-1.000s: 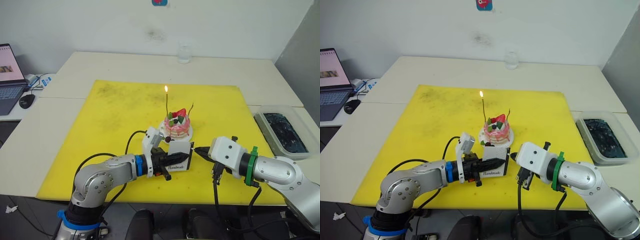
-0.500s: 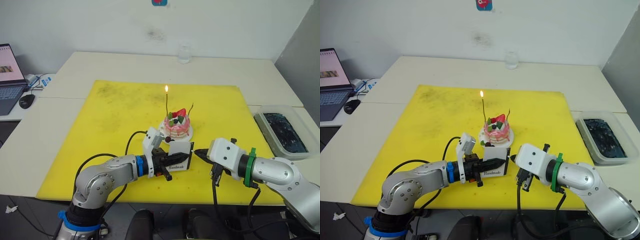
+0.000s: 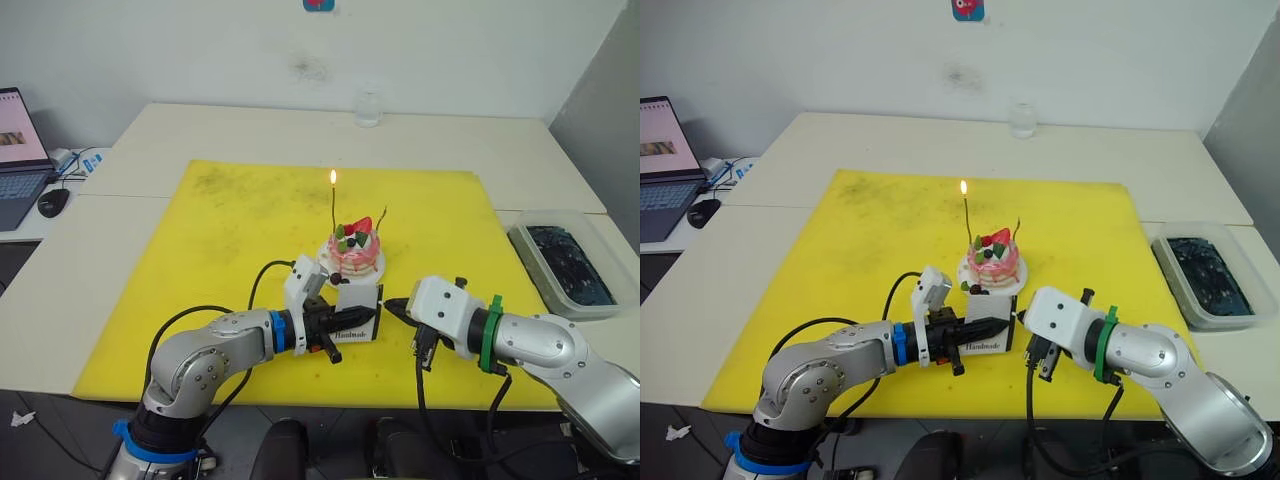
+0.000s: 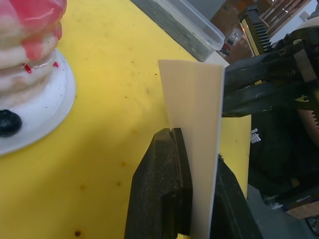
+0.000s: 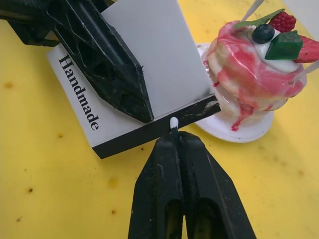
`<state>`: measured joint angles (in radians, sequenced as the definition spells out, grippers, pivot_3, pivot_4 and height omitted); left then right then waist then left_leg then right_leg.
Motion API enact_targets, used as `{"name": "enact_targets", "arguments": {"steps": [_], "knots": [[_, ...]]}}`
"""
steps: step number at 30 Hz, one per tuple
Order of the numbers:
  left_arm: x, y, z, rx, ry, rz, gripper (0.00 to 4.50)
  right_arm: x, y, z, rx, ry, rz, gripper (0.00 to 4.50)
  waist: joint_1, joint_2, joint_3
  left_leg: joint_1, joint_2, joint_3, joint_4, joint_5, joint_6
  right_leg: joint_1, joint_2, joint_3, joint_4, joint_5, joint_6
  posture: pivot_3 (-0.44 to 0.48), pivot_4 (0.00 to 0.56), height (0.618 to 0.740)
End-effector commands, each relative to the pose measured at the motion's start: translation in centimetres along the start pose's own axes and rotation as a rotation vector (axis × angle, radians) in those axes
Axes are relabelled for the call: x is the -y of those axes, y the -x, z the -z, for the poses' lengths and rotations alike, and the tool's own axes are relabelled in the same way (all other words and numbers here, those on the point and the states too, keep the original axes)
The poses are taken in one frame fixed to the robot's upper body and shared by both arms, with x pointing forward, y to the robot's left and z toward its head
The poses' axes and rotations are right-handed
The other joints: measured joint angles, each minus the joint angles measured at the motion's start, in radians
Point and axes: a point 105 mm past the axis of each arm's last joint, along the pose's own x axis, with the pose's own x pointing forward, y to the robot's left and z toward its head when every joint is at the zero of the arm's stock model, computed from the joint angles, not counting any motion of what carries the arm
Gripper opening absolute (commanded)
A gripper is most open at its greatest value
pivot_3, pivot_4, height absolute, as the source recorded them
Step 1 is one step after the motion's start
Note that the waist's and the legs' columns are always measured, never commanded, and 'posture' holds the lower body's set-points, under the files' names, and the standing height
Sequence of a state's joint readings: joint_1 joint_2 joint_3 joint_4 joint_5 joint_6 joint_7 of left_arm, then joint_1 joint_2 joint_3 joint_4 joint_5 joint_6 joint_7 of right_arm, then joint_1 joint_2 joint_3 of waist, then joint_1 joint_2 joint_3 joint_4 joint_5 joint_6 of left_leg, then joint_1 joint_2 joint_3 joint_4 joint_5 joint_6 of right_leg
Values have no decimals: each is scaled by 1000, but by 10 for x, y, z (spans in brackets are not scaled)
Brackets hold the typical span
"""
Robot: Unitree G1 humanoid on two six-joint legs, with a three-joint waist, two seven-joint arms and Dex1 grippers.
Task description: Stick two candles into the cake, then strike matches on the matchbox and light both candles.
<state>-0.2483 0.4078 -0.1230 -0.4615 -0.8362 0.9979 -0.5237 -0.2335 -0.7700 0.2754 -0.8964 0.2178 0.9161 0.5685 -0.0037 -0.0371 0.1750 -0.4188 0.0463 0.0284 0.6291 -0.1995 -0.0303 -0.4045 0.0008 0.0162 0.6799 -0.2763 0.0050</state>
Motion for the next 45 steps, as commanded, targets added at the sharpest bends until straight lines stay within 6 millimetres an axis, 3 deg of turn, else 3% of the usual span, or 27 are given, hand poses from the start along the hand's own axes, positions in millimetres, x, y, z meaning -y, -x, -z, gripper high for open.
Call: {"name": "enact_targets", "arguments": {"steps": [1,3,6,9,15,29,45], "knots": [[21,-5,-5,10,-75,106,0,10,-1,-7,10,12,53,48,0,0,0,0,0,0,0,0,0,0,0,0,0,0,0,0,150,740],[21,-5,-5,6,-89,112,0,21,-2,-7,7,5,119,48,0,0,0,0,0,0,0,0,0,0,0,0,0,0,0,0,150,740],[21,1,-1,-12,-96,112,0,61,10,-12,24,15,332,48,-1,0,0,0,0,0,0,0,0,0,0,0,0,0,0,0,150,740],[15,16,3,-37,-96,81,0,76,28,-8,2,14,408,48,-1,0,0,-1,0,1,0,0,0,-1,-1,0,-1,0,0,0,150,740],[4,30,5,-42,-87,14,0,70,34,-15,30,20,393,48,-2,0,0,-1,1,0,-1,0,0,-1,-2,-1,-1,-1,-1,0,150,740],[5,27,6,-30,-77,21,0,83,11,-55,165,134,369,48,-4,0,0,-1,1,0,-1,0,0,-1,-2,0,-1,0,-1,0,150,740],[6,23,6,-27,-76,27,0,87,-1,-49,164,167,353,48,-4,0,0,-1,1,0,-1,0,0,-1,-2,0,0,0,-1,0,150,740]]}}
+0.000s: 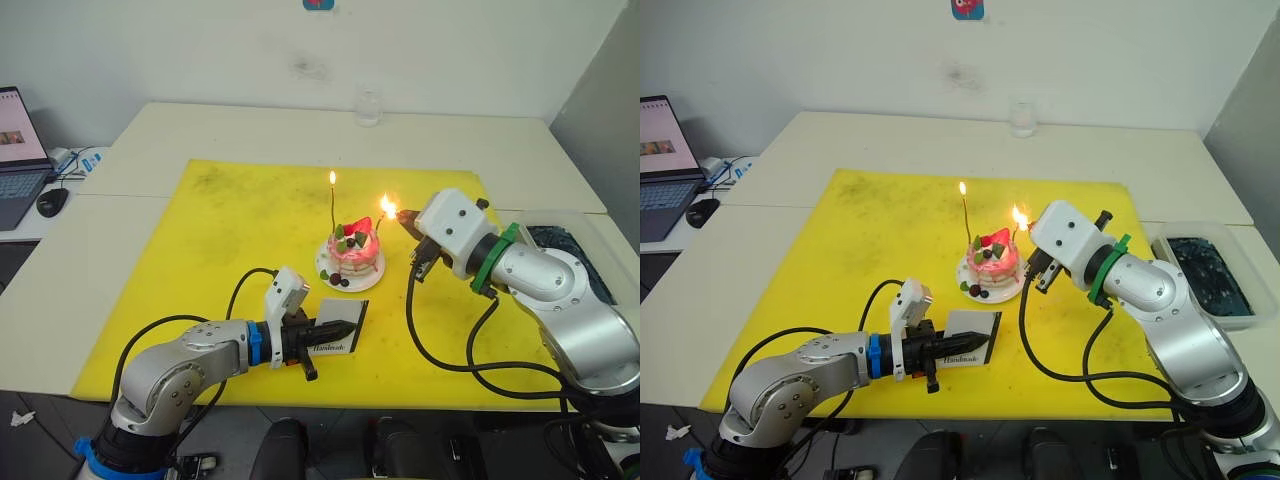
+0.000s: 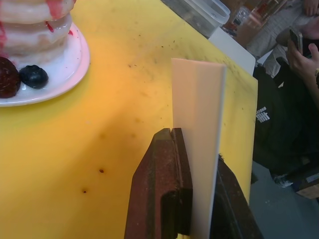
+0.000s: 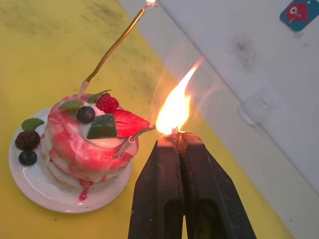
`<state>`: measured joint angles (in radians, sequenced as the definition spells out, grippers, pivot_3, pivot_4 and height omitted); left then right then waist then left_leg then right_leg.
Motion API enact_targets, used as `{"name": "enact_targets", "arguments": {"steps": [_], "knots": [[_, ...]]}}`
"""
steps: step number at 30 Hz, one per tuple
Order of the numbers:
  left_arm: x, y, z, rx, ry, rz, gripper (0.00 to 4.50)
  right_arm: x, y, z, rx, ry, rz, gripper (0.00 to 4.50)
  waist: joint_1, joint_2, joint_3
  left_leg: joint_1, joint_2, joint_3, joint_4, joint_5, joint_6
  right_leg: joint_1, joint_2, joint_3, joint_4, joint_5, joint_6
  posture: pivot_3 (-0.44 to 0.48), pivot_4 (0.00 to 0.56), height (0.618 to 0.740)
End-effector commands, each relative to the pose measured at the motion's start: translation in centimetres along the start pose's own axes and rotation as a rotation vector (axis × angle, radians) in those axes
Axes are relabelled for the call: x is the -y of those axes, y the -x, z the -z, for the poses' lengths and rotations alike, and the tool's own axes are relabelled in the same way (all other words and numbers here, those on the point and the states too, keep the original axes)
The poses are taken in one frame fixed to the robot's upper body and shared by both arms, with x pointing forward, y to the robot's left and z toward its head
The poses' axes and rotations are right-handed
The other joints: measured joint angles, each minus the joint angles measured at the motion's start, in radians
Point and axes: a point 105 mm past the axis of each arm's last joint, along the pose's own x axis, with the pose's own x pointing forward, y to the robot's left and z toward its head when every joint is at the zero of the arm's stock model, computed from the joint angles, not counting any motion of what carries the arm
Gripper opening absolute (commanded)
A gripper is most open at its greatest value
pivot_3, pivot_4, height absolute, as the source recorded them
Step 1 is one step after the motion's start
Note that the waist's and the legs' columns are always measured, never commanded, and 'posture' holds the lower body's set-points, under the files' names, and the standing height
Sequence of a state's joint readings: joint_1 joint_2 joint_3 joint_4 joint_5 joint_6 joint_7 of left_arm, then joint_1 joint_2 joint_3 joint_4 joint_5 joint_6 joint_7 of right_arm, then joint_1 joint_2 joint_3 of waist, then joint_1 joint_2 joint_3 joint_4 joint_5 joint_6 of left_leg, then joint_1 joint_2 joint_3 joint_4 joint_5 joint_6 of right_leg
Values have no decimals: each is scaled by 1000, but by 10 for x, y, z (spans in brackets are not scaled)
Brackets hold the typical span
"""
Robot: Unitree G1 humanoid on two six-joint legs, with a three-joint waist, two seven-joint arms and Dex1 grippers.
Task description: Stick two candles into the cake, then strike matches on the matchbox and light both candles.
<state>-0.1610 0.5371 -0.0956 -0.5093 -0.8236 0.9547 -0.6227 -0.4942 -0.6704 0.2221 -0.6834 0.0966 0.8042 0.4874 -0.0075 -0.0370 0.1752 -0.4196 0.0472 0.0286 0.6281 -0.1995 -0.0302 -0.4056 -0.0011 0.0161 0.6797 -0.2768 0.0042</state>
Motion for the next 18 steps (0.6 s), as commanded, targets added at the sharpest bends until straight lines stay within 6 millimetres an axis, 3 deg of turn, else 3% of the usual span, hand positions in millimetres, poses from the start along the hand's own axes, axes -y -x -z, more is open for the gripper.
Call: {"name": "enact_targets", "arguments": {"steps": [1,18], "knots": [[8,-2,-8,29,-38,32,0,5,0,-8,38,45,23,48,0,0,0,0,0,0,0,0,0,0,0,0,0,0,0,0,150,740],[9,-3,-7,24,-36,41,0,7,-3,-3,45,52,36,48,0,0,0,0,0,0,0,0,0,0,0,0,0,0,0,0,150,740]]}}
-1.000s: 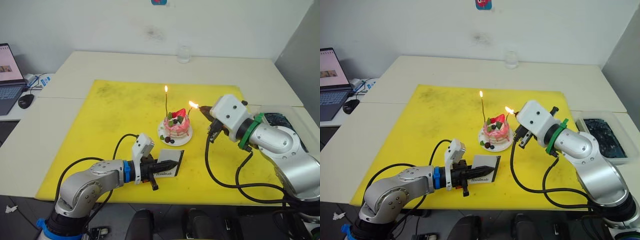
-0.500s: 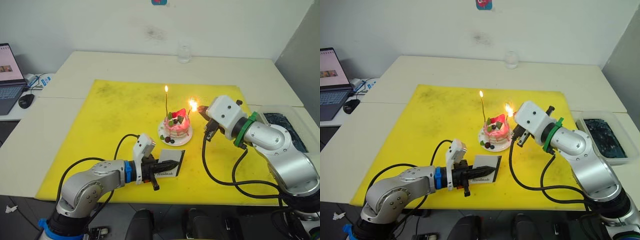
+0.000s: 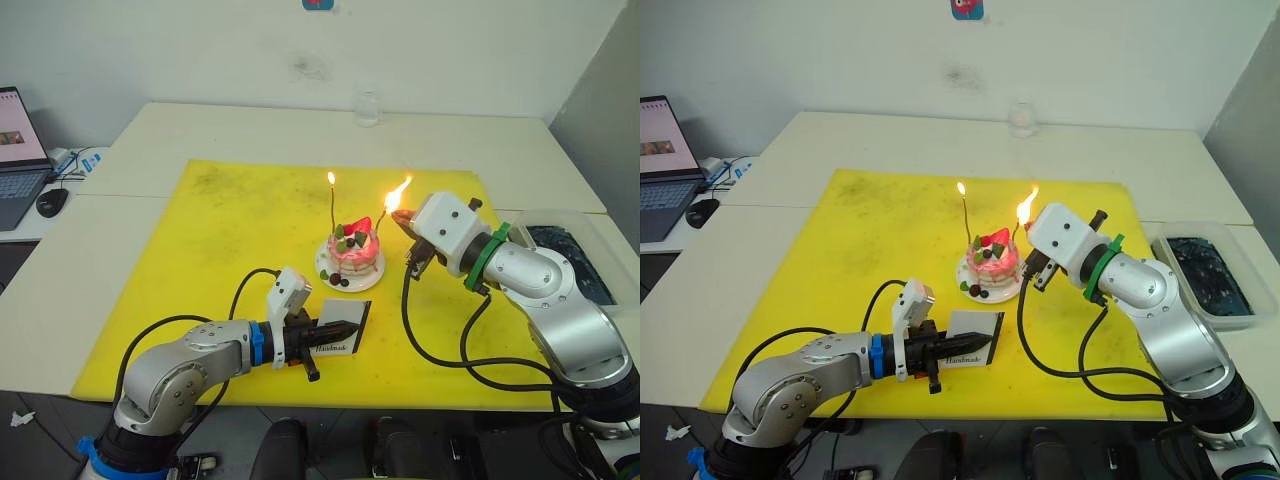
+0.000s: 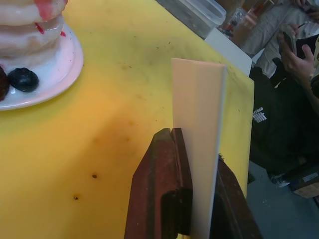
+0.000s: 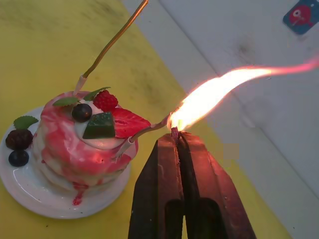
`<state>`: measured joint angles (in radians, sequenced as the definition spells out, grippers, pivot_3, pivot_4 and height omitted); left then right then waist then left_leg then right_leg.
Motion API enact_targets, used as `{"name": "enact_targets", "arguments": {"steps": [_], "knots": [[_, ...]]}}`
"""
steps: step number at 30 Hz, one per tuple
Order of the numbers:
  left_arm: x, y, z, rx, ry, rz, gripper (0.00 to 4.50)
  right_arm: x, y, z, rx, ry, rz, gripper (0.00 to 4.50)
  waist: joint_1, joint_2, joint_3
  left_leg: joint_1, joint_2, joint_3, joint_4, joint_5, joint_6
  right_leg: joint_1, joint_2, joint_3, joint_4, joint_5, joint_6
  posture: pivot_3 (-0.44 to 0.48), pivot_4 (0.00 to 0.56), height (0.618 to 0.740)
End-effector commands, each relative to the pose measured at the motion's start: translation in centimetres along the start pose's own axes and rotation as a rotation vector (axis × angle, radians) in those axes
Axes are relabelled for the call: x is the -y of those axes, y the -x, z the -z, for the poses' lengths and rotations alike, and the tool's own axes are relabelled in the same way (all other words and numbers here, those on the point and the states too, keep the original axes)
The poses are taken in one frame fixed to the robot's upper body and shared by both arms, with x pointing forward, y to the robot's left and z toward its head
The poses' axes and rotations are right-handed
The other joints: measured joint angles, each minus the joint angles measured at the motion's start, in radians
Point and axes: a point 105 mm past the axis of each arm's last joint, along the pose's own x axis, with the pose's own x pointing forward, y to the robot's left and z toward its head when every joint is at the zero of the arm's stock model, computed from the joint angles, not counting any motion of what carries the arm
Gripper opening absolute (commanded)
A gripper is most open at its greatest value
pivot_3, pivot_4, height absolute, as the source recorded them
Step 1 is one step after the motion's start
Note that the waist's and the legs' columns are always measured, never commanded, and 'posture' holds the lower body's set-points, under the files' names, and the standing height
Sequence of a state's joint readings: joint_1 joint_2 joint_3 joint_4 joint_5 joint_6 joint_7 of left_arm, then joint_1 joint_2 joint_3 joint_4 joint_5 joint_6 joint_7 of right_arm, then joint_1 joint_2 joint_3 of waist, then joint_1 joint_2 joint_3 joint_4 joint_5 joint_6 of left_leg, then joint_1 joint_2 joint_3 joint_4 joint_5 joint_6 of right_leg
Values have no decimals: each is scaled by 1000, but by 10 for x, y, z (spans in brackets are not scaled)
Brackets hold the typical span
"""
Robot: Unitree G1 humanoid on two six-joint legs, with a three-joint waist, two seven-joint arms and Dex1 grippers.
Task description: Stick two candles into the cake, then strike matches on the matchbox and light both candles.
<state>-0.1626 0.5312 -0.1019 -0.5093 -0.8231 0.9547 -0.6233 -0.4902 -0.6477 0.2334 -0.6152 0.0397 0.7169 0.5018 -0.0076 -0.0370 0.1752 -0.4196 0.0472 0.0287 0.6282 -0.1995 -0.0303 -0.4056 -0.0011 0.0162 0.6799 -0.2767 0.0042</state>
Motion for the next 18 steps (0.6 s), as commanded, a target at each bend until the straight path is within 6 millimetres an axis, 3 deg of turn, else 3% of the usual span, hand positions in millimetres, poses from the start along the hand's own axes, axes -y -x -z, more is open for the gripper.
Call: {"name": "enact_targets", "arguments": {"steps": [1,9,18], "knots": [[8,-1,-7,23,-37,33,0,5,4,-8,34,28,24,48,0,0,0,0,0,0,0,0,0,0,0,0,0,0,0,0,150,740],[8,-2,-8,24,-39,33,0,2,7,-2,10,24,5,48,0,0,0,0,0,0,0,0,0,0,0,0,0,0,0,0,150,740],[6,-5,-9,34,-42,31,0,10,39,25,-128,-34,20,48,3,0,0,0,0,0,0,0,0,0,0,0,0,0,0,0,150,740]]}}
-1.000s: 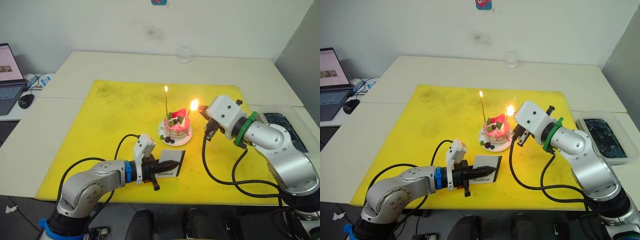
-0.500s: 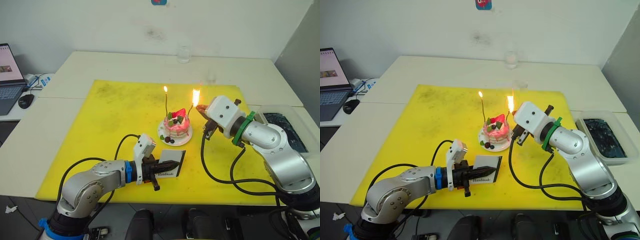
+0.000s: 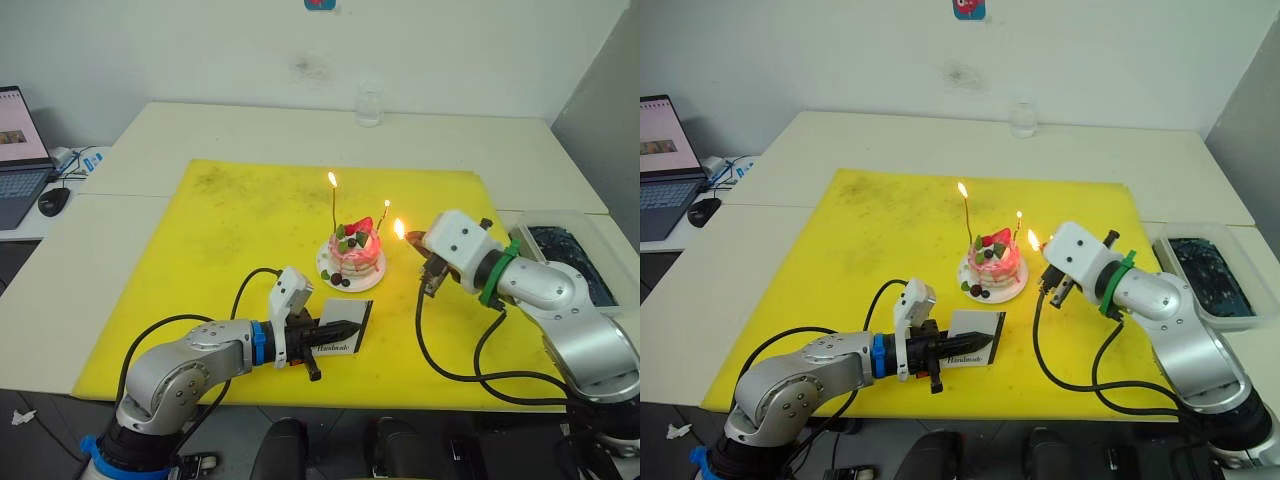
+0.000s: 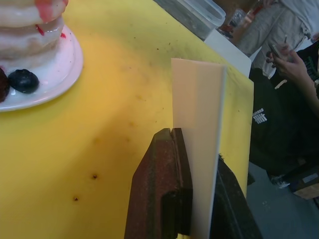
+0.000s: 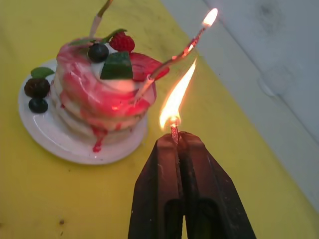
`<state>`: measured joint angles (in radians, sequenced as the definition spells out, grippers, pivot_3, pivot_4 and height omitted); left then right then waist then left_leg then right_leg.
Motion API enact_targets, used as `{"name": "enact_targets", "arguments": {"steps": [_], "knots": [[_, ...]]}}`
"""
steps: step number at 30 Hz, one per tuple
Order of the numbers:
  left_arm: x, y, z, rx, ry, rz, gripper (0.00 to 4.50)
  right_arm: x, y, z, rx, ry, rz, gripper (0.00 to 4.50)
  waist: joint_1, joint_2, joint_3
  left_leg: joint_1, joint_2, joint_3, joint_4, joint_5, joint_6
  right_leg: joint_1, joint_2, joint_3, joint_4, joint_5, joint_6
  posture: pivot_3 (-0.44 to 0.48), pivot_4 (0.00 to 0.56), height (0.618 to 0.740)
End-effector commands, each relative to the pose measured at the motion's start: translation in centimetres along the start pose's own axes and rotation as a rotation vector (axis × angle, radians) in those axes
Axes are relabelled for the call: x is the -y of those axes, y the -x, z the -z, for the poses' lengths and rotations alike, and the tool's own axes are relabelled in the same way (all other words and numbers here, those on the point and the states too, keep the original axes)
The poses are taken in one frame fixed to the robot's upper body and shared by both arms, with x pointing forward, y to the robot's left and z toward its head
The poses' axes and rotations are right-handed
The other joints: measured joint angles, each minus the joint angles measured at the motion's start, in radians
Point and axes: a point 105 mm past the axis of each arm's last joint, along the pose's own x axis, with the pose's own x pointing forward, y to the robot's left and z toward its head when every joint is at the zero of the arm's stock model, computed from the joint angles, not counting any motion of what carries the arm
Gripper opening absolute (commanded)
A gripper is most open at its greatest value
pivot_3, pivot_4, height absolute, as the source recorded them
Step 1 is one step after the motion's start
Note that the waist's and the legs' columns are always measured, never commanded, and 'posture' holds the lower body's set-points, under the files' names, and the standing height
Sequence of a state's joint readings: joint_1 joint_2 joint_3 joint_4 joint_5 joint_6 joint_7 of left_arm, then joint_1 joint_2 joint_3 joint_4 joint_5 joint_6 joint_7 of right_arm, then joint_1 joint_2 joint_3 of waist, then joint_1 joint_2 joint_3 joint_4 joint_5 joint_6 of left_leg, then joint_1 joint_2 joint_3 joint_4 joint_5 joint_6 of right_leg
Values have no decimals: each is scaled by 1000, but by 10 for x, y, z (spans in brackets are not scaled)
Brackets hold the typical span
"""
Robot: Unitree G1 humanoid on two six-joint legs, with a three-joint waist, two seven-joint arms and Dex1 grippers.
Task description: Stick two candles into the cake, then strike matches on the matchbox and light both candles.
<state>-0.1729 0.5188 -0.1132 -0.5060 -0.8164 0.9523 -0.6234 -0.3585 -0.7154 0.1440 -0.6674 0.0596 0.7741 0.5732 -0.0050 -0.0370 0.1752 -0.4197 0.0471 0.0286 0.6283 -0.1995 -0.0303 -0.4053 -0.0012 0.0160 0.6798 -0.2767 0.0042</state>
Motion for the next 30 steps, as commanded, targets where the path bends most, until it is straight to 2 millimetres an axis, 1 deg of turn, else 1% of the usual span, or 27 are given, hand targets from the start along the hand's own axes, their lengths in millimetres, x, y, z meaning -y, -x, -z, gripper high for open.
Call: {"name": "enact_targets", "arguments": {"steps": [1,5,10,12,14,21,24,28,30], "knots": [[5,-2,-8,31,-36,22,0,18,23,2,-26,1,80,48,0,0,0,0,0,0,0,0,0,0,0,0,0,0,0,0,150,740],[6,-4,-7,34,-31,24,0,41,46,27,-126,-60,195,48,2,0,0,0,0,0,0,0,0,0,0,0,0,0,0,0,150,740],[8,-7,-6,37,-24,31,0,72,71,55,-206,-129,358,48,0,0,0,1,0,0,0,0,0,0,0,0,0,0,0,0,150,740],[9,-7,-6,39,-23,32,0,81,79,66,-230,-160,417,48,0,0,0,1,0,0,0,0,0,1,0,0,0,0,0,0,150,740],[9,-8,-6,41,-22,31,0,93,89,81,-259,-203,494,48,0,0,0,1,-1,0,0,0,0,1,0,0,0,0,0,0,150,740],[9,-10,-6,50,-21,27,0,119,125,133,-381,-369,724,48,0,0,0,1,-1,1,0,0,0,1,2,1,0,0,0,0,150,740],[10,-9,-6,53,-19,22,0,122,131,150,-418,-446,764,48,-1,0,0,1,-1,1,0,0,0,1,2,1,0,0,0,0,150,740],[10,-10,-6,55,-17,17,0,122,130,165,-441,-497,774,48,-3,1,0,1,-1,1,0,0,0,1,3,1,1,0,0,0,150,740],[10,-10,-6,56,-16,15,0,123,128,171,-438,-526,792,460,-3,1,-1,1,-1,1,0,0,0,1,3,1,1,0,0,0,150,740]]}}
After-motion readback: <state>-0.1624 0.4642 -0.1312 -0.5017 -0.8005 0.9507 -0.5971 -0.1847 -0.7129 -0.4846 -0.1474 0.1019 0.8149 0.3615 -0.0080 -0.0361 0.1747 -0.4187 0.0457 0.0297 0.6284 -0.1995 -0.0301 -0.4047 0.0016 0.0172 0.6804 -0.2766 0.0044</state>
